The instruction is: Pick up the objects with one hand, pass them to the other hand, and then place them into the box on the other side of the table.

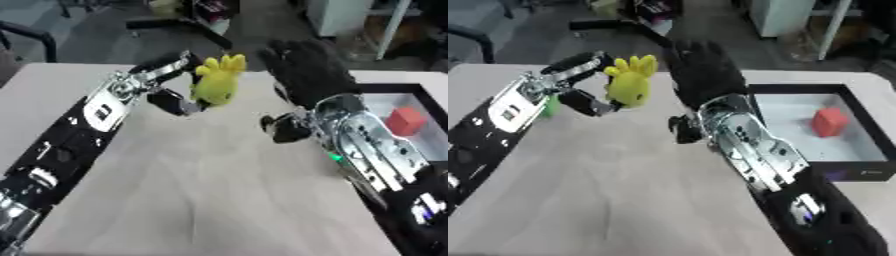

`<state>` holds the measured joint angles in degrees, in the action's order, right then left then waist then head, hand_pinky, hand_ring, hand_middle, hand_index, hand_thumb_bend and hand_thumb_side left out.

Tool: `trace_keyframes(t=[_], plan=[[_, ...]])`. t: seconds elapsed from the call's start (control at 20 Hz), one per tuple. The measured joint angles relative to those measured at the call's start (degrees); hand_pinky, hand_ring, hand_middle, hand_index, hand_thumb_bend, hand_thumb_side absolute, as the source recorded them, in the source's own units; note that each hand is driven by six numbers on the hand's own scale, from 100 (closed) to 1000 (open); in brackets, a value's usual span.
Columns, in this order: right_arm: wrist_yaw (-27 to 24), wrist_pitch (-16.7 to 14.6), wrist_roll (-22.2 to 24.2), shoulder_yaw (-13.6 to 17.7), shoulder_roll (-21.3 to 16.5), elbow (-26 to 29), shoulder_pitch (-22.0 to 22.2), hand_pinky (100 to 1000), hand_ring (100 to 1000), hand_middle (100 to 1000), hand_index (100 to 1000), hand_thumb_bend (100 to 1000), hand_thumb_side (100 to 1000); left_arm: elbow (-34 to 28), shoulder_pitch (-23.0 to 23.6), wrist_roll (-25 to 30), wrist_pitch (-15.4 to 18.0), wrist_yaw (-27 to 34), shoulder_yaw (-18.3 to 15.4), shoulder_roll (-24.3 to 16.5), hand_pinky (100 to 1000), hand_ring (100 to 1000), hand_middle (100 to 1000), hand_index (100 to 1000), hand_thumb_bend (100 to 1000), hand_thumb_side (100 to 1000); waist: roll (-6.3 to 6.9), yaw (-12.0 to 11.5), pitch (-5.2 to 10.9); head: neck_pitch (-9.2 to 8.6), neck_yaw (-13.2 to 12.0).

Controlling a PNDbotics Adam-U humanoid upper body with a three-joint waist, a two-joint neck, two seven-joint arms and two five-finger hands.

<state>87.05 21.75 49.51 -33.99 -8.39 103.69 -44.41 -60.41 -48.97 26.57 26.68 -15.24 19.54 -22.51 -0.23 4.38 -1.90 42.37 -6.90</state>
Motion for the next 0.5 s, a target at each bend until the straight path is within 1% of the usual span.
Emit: trace_keyframes(t=[0.25,0.5], plan=[[-0.39,-0.25,0.25,-0.63,0.48,-0.62,-0.51,1000,983,1000,1000,398,243,0.36,-0.45,0.78,0.57,-0.51,0.5,0.97,657,423,344,424,106,158,0.1,-0.08,0.0,0.0,-0.08],[-0.06,-0.48,0.48,-0.63,0.94,-0.51,-0.54,1000,976,1000,1000,397,206,0.37,-0.47,1.16,0.54,-0.34,0.92,1.73,656,423,343,422,100,163,0.14,-0.09,0.0,0.06,-0.12]])
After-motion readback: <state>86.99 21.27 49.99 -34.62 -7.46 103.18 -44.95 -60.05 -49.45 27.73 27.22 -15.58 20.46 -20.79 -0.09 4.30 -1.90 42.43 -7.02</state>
